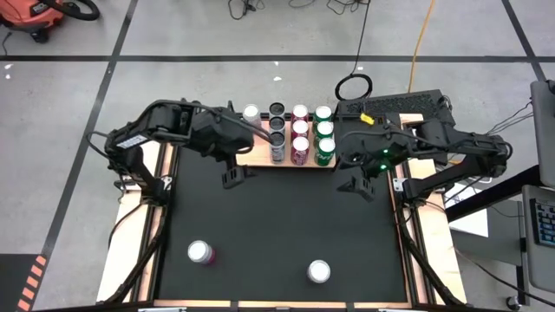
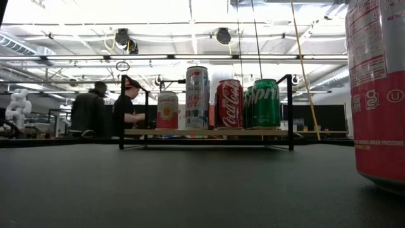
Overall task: Place canned beverage on shelf
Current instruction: Put the right pink soda can on the shelf
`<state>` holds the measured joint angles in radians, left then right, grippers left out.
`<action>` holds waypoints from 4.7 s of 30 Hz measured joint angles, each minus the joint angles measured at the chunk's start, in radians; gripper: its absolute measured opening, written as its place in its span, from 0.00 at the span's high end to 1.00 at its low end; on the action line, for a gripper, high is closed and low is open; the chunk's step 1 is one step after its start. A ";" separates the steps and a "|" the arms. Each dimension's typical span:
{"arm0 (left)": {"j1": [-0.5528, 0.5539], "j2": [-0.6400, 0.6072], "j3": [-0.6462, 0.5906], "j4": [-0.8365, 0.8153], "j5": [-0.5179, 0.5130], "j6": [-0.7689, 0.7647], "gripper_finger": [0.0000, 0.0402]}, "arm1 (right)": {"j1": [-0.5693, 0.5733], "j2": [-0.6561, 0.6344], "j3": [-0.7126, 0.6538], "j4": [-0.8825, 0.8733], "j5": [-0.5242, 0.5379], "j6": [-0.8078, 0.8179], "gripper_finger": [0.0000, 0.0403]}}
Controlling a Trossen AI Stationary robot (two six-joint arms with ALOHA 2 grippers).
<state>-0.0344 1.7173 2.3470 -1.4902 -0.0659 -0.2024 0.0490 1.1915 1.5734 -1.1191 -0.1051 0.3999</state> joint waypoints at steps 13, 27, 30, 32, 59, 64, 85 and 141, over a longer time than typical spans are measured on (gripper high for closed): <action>-0.156 0.033 -0.133 0.201 -0.152 -0.002 0.02 | 0.002 0.028 -0.190 0.075 0.003 -0.291 0.16; -0.476 0.032 -0.763 1.035 -0.353 0.011 0.02 | 0.245 -0.218 -0.761 0.718 0.030 -0.141 0.16; -0.531 0.032 -0.851 1.220 -0.414 0.000 0.02 | 0.291 -0.222 -0.810 0.787 0.030 -0.062 0.16; -0.558 0.032 -0.891 1.301 -0.437 -0.027 0.02 | 0.320 -0.210 -0.818 0.816 0.031 -0.006 0.16; -0.643 0.123 -0.961 1.382 -0.619 -0.264 0.02 | 0.627 0.076 -0.818 0.890 0.139 0.076 0.16; -0.624 0.123 -0.961 1.380 -0.644 -0.250 0.02 | 0.656 0.107 -0.818 0.890 0.231 0.103 0.16; -0.565 0.123 -0.961 1.369 -0.630 -0.181 0.02 | 0.790 0.279 -0.818 1.167 0.236 0.313 0.16; -0.577 0.227 -0.963 1.479 -0.591 -0.290 0.02 | 0.777 0.492 -0.817 1.632 0.366 0.209 0.16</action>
<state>-0.6113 1.9439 1.3838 -0.0116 -0.6568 -0.4919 0.8261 1.6833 0.7563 0.5128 0.2607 0.6085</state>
